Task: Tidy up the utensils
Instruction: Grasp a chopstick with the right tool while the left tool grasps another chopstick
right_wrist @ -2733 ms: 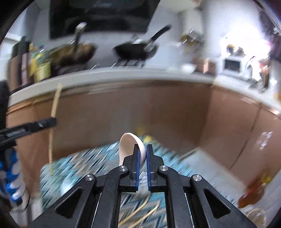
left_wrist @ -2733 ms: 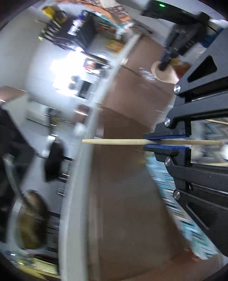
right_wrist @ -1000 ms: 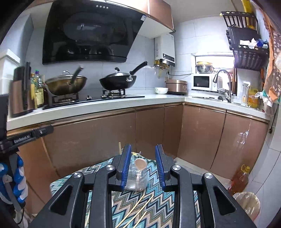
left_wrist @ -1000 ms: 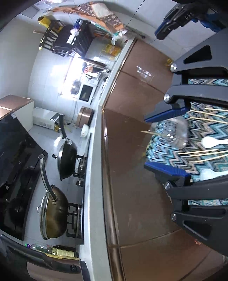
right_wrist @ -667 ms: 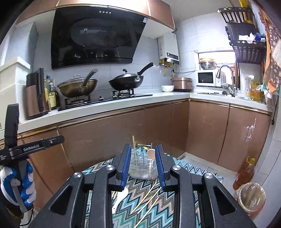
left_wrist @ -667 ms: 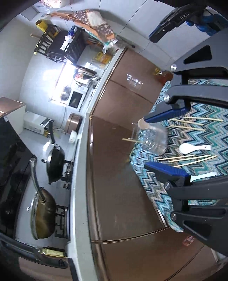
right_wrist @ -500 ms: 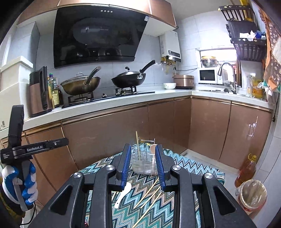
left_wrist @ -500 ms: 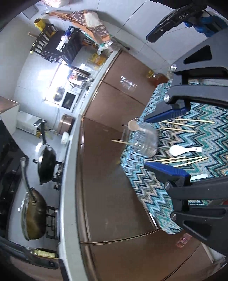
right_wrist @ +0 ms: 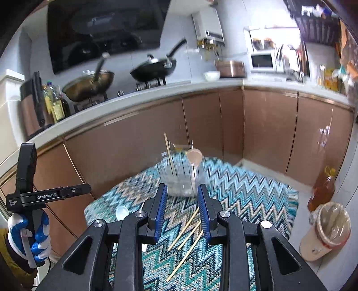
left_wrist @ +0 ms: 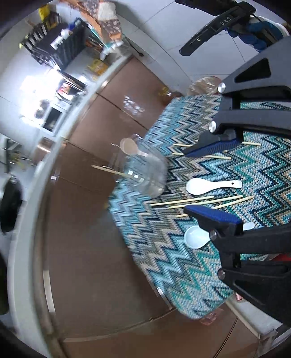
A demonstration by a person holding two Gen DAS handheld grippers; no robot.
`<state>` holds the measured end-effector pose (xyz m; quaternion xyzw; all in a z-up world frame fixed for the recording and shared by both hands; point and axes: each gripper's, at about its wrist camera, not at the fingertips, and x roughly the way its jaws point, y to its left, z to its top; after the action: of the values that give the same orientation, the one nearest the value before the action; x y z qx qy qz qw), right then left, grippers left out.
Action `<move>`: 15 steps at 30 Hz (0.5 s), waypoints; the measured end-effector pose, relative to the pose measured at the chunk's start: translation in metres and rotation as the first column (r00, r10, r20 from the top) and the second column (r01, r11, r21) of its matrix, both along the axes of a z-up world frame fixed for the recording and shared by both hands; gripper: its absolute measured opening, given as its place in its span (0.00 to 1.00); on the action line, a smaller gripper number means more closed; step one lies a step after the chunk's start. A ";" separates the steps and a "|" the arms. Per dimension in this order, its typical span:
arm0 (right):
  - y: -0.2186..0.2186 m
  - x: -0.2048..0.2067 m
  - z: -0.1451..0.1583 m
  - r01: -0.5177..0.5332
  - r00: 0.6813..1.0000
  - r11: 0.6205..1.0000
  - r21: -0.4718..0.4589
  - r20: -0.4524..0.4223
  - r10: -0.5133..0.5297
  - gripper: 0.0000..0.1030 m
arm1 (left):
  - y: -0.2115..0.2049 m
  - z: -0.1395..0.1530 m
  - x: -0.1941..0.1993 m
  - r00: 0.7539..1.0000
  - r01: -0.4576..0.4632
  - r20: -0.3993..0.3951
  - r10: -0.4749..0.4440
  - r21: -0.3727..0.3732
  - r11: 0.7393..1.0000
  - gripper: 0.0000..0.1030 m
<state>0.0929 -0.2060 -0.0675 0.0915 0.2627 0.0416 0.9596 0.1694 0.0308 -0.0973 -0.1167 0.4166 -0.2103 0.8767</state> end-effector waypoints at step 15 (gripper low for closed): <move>-0.035 0.111 -0.118 -0.035 0.948 0.995 0.093 -0.312 0.062 0.27 | -0.051 -0.127 0.140 0.933 0.027 -0.359 0.001 0.074 0.997 0.19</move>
<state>0.2041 -0.2414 -0.1855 0.1317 0.4123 0.0613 0.8994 0.3094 -0.0205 -0.2241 -0.1160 0.5783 -0.1750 0.7884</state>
